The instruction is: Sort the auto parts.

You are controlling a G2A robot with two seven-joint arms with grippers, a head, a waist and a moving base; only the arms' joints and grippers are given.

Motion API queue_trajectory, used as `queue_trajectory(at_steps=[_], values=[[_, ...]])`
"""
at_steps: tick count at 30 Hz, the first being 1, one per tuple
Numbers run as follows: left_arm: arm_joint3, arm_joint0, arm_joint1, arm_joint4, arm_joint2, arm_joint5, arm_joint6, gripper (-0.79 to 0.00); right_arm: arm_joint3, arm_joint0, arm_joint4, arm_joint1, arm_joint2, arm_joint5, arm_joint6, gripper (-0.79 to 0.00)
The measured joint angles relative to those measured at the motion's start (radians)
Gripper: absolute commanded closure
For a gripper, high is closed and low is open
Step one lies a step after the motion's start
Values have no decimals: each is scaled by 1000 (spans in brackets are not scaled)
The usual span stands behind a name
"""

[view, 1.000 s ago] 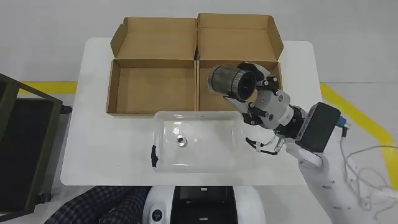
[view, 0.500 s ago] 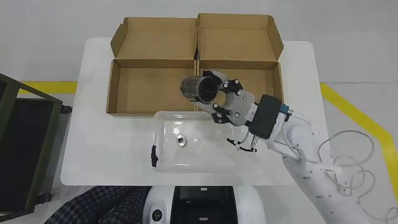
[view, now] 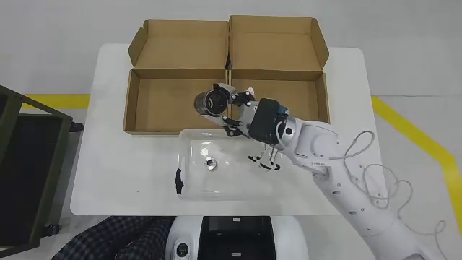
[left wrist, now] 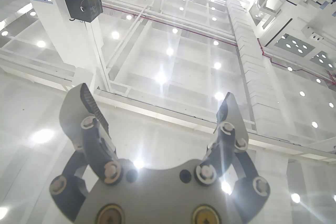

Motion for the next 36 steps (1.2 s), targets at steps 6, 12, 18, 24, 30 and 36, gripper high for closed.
queue_trajectory(at_steps=[6,12,18,24,30,36], values=[[0,0,0,0,0,0,0,-785,49,40,-20,-17,-40,29,54,0],[0,0,0,0,0,0,0,-785,100,79,-30,-36,-81,58,127,0],[0,0,0,0,0,0,0,-785,176,129,-13,-60,-123,73,192,0],[0,0,0,0,0,0,0,-785,274,183,15,-87,-160,89,247,0],[0,0,0,0,0,0,0,-785,364,230,43,-112,-188,91,293,0],[0,0,0,0,0,0,0,-785,426,269,47,-135,-217,91,337,0]])
